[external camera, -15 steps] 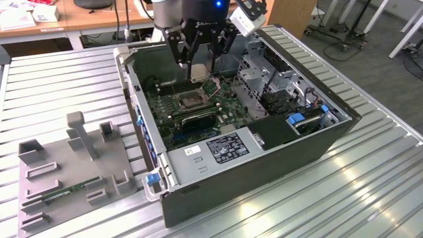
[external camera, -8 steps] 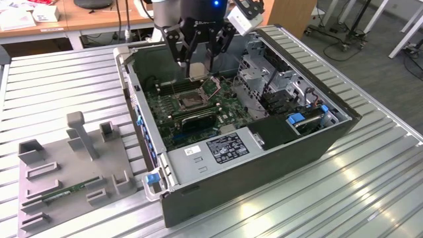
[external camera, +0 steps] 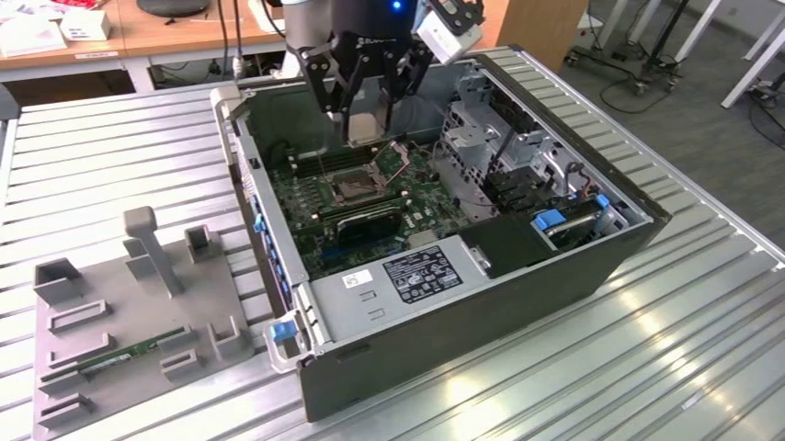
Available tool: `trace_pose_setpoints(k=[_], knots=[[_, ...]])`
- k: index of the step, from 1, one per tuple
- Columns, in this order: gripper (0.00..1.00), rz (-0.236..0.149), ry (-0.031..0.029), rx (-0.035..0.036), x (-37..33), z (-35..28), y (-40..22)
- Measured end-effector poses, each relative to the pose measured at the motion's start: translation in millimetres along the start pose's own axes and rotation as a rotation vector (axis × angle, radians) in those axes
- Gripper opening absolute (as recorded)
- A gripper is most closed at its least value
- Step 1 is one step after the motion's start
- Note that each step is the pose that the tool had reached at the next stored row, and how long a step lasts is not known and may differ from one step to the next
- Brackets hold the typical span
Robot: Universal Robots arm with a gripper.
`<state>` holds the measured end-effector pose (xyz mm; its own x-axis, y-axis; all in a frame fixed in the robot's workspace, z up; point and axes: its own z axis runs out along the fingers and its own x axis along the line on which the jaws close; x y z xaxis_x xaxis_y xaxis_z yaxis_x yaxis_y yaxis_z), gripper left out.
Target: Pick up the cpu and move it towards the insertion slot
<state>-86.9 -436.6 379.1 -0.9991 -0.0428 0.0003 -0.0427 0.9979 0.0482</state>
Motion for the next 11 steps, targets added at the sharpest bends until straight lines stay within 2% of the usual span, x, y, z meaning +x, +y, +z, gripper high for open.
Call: trace_pose_setpoints(k=[11], knots=[[0.55,0.000,-0.0003,-0.0056,-0.4,3.1,9.8]])
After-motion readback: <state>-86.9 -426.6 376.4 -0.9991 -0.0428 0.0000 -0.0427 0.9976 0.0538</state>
